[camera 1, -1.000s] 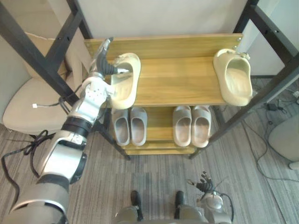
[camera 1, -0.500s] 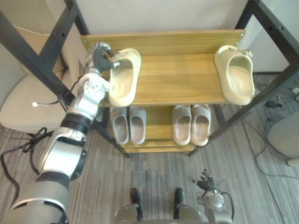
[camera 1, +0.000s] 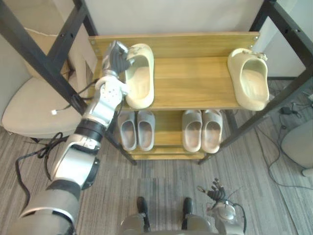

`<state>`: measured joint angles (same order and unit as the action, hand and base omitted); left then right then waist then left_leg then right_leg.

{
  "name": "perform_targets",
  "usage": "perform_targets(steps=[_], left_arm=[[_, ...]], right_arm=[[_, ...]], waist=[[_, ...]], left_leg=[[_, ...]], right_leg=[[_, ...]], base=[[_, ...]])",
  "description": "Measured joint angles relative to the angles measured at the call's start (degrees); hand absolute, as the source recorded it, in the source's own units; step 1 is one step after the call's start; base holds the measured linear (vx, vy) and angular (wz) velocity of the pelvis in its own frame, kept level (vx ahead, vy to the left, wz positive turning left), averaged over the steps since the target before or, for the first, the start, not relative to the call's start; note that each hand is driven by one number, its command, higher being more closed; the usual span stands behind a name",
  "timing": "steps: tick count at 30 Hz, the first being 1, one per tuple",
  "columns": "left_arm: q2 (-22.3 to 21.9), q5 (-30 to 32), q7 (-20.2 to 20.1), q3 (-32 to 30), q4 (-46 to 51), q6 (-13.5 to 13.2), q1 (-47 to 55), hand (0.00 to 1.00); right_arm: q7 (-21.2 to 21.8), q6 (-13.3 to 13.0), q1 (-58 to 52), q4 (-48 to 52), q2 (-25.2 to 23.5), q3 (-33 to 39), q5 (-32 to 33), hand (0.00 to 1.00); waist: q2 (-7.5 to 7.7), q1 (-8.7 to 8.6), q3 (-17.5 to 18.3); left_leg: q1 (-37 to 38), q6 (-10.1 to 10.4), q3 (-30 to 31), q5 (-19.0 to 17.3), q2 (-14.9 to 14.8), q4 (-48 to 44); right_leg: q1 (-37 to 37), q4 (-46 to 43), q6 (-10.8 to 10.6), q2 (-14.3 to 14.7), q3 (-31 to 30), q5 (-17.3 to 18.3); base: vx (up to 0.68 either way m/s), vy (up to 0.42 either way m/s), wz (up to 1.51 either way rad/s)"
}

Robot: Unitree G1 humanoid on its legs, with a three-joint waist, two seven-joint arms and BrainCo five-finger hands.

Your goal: Organize the slippers on the shoe rack

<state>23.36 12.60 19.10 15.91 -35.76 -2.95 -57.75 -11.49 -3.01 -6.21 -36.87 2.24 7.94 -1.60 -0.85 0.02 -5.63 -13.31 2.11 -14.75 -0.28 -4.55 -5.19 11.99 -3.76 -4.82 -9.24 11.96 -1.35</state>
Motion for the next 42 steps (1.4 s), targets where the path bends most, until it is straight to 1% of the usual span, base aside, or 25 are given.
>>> perform_targets(steps=[3, 7, 12, 17, 21, 25, 28, 31, 37, 42], left_arm=[[-0.74, -0.51, 1.07, 0.73, 3.82, -0.51, -0.02, 1.0], [-2.61, -0.65, 1.07, 2.76, 4.1, -0.58, -0.05, 1.0], [-2.85, -0.47, 1.03, 4.4, 4.22, -0.59, -0.29, 1.0], [-2.93, -0.47, 0.92, 5.53, 2.38, -0.58, -3.94, 1.0], [-4.06, -0.66, 0.83, 6.44, -0.24, -0.57, -6.67, 1.0], [-5.41, -1.48, 0.7, 6.6, -3.19, -0.54, -7.96, 1.0], [-6.43, -1.5, 0.68, 6.93, -4.2, -0.51, -8.08, 1.0], [-6.5, -1.52, 0.61, 8.37, -5.32, -0.52, -9.17, 1.0], [-6.74, -1.59, 0.58, 8.38, -7.6, -0.5, -10.4, 1.0], [-6.77, -1.63, 0.1, 8.35, -9.76, -0.42, -10.46, 1.0]], right_arm=[[0.0, 0.0, 0.0, -0.02, 0.04, 0.89, 0.0, 0.0], [0.02, 0.0, 0.02, -0.13, 0.07, 0.86, 0.0, 0.0], [0.02, 0.01, -0.31, -0.19, 0.08, 0.86, 0.01, 0.0], [0.0, 0.01, -0.68, -0.19, 0.05, 0.87, 0.07, 0.0], [-0.07, 0.01, -0.47, -0.18, 0.03, 0.87, 0.51, 0.0], [-0.31, 0.03, 0.04, -0.18, -0.01, 0.89, 1.48, 0.0], [-0.32, 0.04, 0.1, -0.18, -0.03, 0.9, 1.73, 0.0], [-0.36, 0.04, 0.37, -0.18, 0.01, 0.91, 1.73, 0.0], [-0.41, 0.04, 0.68, -0.19, 0.03, 0.92, 1.73, 0.0], [-0.44, 0.04, 0.79, -0.36, 0.03, 0.94, 1.74, 0.0]], waist=[[-0.05, -0.06, -0.03], [-0.6, -0.21, -0.47], [-0.92, -0.64, -0.66], [-0.95, -0.76, -0.7], [-1.04, -0.93, -0.77], [-1.84, -1.14, -1.61], [-1.95, -1.36, -1.8], [-1.97, -1.39, -1.87], [-2.05, -1.54, -2.26], [-2.35, -2.11, -2.59]], left_leg=[[0.26, -0.01, 0.09, 0.0, 0.21, 0.02], [1.44, -0.03, 0.55, -0.01, 0.42, 0.08], [1.45, -0.05, 0.49, -0.03, 0.51, 0.09], [1.26, -0.05, -0.2, -0.04, 0.56, 0.14], [1.21, -0.1, -0.79, -0.12, 0.56, 0.22], [1.09, -0.31, -1.98, -0.27, 0.6, 0.23], [1.06, -0.33, -2.11, -0.29, 0.62, 0.23], [0.81, -0.33, -2.28, -0.29, 0.63, 0.23], [0.85, -0.38, -2.92, -0.32, 0.67, 0.23], [0.82, -0.38, -3.05, -0.31, 0.68, 0.22]], right_leg=[[-0.24, 0.01, -0.12, -0.19, 0.02, 0.09], [-1.64, 0.1, -0.34, -0.35, 0.27, 0.34], [-1.51, 0.09, -0.38, -0.43, 0.17, 0.32], [-0.88, -0.01, -0.46, -0.52, -0.37, 0.15], [-0.34, -0.05, -0.53, -0.53, -1.01, 0.11], [0.34, -0.11, -0.67, -0.61, -1.96, -0.12], [0.5, -0.14, -0.67, -0.62, -2.16, -0.12], [1.09, -0.47, -0.67, -0.64, -2.5, -0.11], [1.87, -1.13, -0.69, -0.71, -3.28, -0.09], [2.02, -1.3, -0.69, -0.75, -3.38, -0.1]], base=[[0.02, 0.01, 0.01], [0.01, 0.006, 0.04], [-0.01, 0.002, 0.0], [0.0, 0.007, -0.05], [0.01, 0.009, -0.08], [0.01, 0.015, -0.11], [0.02, 0.011, -0.04], [0.01, 0.007, -0.04], [-0.01, 0.014, -0.06], [0.0, 0.002, -0.01]])
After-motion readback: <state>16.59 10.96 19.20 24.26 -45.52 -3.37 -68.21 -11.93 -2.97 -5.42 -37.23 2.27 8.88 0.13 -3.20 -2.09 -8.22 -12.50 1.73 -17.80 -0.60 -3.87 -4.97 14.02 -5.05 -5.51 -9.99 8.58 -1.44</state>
